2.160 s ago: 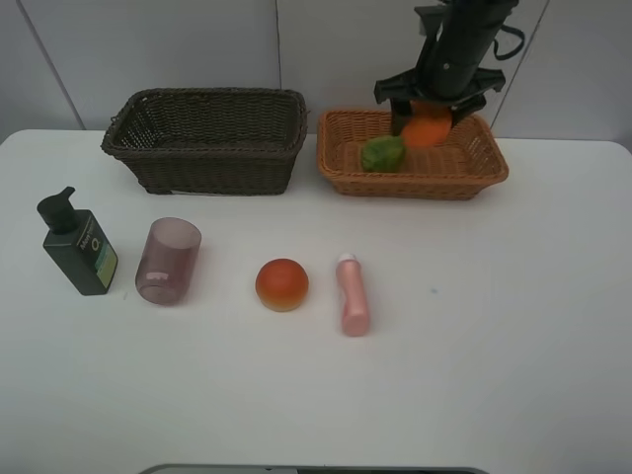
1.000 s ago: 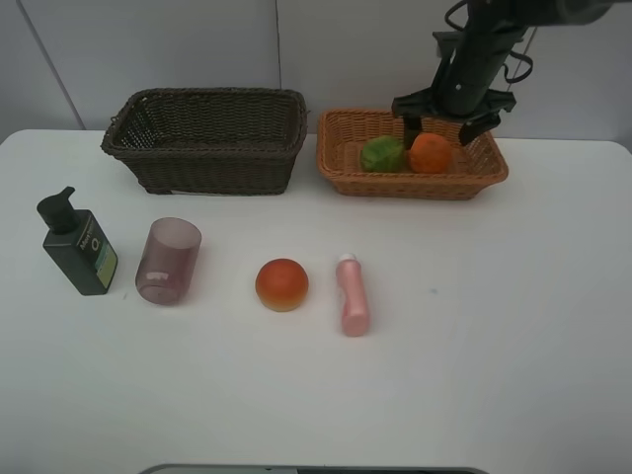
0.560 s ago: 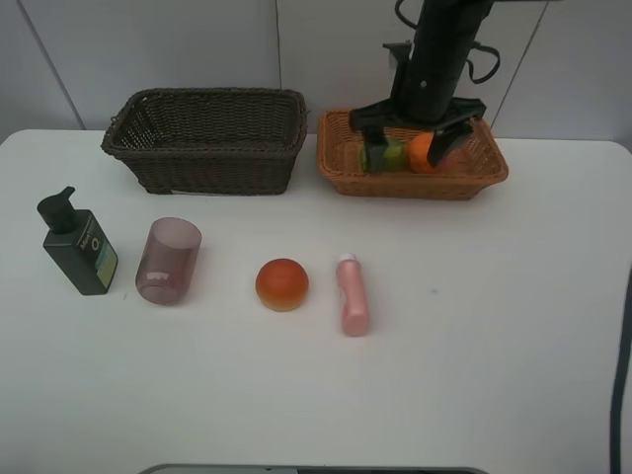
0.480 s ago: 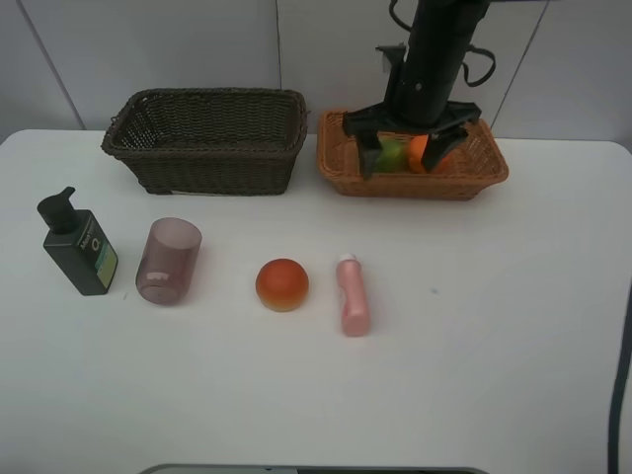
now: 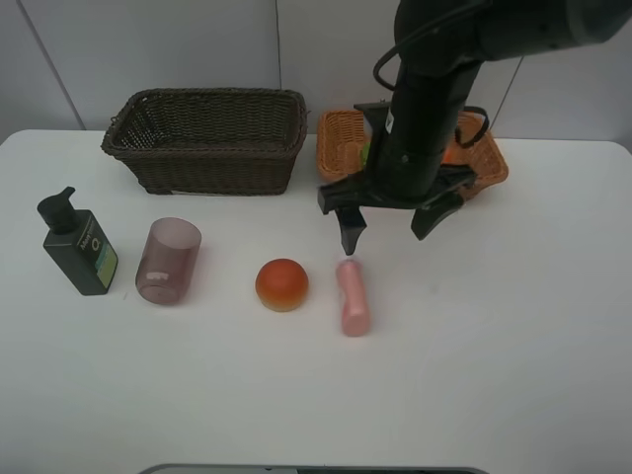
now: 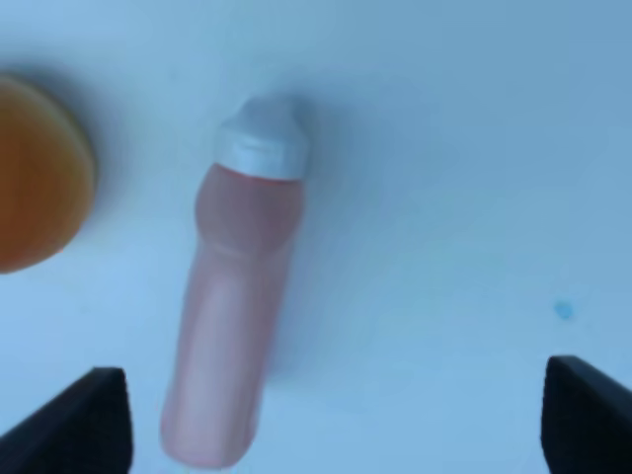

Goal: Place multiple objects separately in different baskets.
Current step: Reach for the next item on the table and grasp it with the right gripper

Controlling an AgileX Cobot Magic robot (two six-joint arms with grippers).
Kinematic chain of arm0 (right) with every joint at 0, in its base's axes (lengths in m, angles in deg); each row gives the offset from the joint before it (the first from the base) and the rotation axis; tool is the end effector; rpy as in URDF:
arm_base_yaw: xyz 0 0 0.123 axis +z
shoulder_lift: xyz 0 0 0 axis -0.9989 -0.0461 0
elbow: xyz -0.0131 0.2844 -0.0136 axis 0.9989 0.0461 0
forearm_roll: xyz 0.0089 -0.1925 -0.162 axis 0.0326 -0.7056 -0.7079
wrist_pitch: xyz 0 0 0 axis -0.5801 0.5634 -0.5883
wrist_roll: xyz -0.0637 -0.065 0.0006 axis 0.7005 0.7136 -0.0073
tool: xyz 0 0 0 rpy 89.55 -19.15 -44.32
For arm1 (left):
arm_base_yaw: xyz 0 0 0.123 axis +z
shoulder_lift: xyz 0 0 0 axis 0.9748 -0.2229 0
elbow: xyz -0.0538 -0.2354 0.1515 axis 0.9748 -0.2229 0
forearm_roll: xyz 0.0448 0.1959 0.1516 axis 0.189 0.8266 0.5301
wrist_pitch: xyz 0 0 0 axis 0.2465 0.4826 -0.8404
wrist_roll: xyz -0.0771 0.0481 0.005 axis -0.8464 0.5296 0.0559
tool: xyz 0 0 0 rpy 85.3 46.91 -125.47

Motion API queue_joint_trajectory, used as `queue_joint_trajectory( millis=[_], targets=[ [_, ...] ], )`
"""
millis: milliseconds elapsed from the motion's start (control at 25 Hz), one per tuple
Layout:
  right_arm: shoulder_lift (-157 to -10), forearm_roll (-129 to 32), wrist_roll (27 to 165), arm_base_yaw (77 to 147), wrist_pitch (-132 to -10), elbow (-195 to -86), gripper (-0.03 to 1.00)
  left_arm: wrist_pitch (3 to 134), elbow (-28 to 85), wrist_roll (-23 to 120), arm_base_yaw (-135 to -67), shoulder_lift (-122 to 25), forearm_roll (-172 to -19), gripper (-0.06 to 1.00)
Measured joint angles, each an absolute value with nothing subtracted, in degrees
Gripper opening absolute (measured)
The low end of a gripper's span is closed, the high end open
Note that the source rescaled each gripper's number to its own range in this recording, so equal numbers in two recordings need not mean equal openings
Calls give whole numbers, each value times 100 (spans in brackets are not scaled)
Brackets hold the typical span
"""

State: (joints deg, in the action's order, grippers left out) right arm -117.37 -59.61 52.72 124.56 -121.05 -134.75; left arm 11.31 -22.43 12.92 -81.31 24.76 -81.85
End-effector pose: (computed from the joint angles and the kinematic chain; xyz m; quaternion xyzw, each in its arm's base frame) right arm 0.2859 0.2116 0.1942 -0.1596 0.9866 -0.0094 0.0338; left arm -0.0066 0.0012 0.2784 0.0204 0.8498 -0.0211 0.5262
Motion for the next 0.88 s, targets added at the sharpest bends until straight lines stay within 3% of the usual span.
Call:
queue_joint_trajectory(
  millis=[320, 880],
  targets=[
    [-11726, -5954, 4496, 13049, -11317, -12861, 87, 1131, -2243, 1292, -8131, 2476, -8185, 81],
    [-11823, -6001, 3639, 13064, -10266, -12210, 87, 1131, -2243, 1292, -8131, 2476, -8185, 81]
  ],
)
